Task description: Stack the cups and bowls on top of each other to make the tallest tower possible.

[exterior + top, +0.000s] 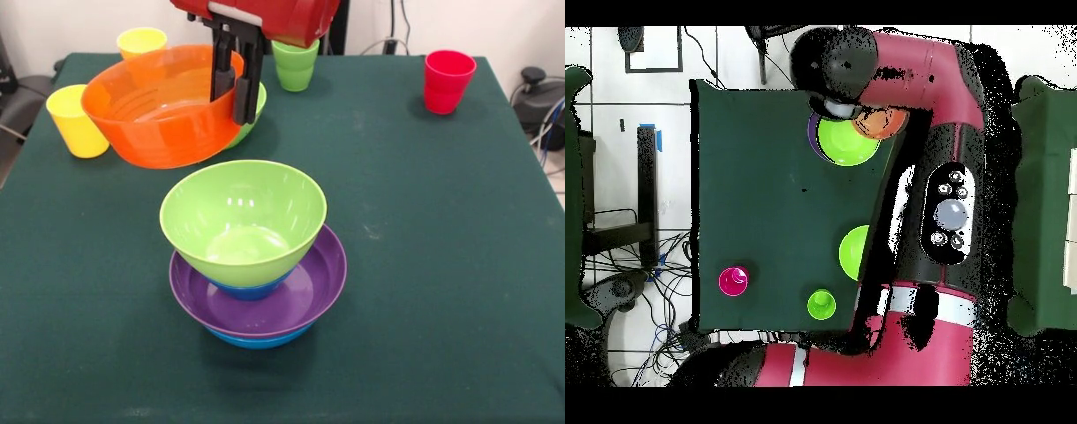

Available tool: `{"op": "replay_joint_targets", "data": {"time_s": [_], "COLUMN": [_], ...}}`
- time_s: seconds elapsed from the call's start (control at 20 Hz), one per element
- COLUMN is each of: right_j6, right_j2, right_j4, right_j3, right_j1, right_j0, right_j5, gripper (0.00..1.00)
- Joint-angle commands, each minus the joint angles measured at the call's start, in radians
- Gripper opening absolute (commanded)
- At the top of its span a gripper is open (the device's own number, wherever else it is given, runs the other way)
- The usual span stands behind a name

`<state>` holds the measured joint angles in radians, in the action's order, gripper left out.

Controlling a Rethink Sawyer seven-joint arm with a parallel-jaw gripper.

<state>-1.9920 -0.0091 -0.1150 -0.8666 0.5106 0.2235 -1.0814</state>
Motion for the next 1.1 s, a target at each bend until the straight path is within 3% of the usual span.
{"op": "replay_joint_targets", "data": {"time_s": [0.05, 1.1], "right_j6": [-0.012, -0.082], "right_j2": [0.057, 0.052], "right_j4": [-0.005, 0.01], "right_j3": [-0.148, -0.196], "right_j1": [-0.002, -0.011], "right_j0": [-0.018, -0.045], "right_j5": [0.054, 0.112], "gripper": [0.0, 0.0]}}
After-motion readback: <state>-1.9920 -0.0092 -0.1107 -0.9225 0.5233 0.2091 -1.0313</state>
